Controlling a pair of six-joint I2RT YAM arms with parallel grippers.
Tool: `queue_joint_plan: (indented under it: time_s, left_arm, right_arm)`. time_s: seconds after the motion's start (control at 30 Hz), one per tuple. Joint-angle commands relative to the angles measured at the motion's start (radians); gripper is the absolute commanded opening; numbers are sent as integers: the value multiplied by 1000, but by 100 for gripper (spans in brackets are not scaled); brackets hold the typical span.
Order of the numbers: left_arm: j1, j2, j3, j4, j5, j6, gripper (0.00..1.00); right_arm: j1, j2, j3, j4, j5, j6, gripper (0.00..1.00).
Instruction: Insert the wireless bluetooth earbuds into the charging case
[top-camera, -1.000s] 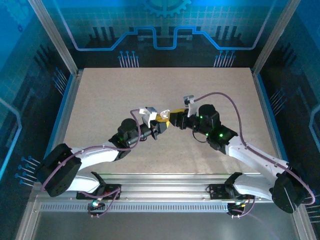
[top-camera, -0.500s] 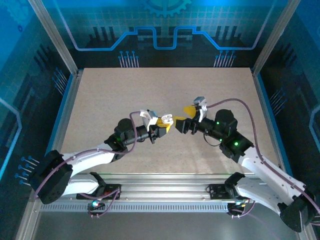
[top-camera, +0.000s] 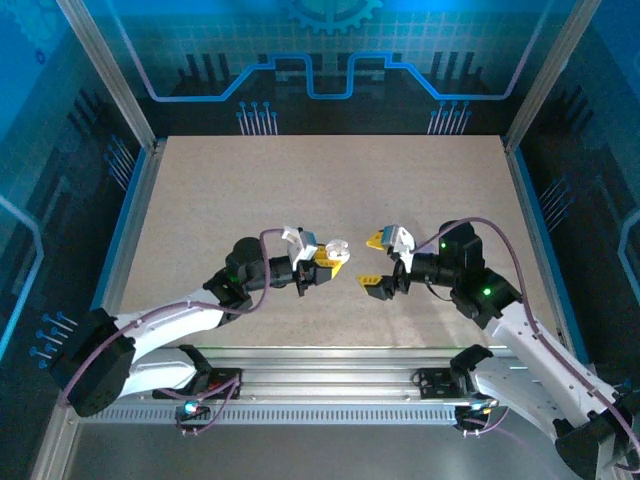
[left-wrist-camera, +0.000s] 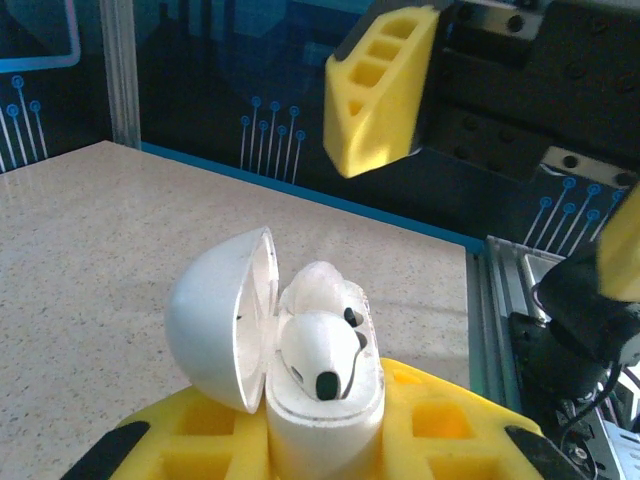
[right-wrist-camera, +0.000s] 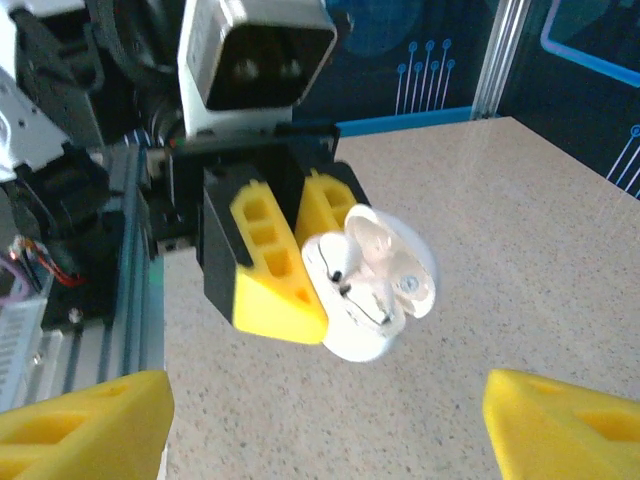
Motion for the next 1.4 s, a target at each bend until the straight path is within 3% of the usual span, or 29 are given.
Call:
queue_joint_plan:
  time_s: [0.0, 0.53, 1.37]
  left_arm:
    - [-7, -39, 41, -23, 59, 48, 19]
    - [-9, -60, 45, -60, 74, 69, 19]
    - [-23, -46, 57, -57, 82, 81, 19]
  right_arm:
    - [-21, 33, 41, -82, -13, -112, 81]
    - [-3, 202, 155, -159, -149, -168, 72]
    - [22, 310, 242, -191, -201, -243, 62]
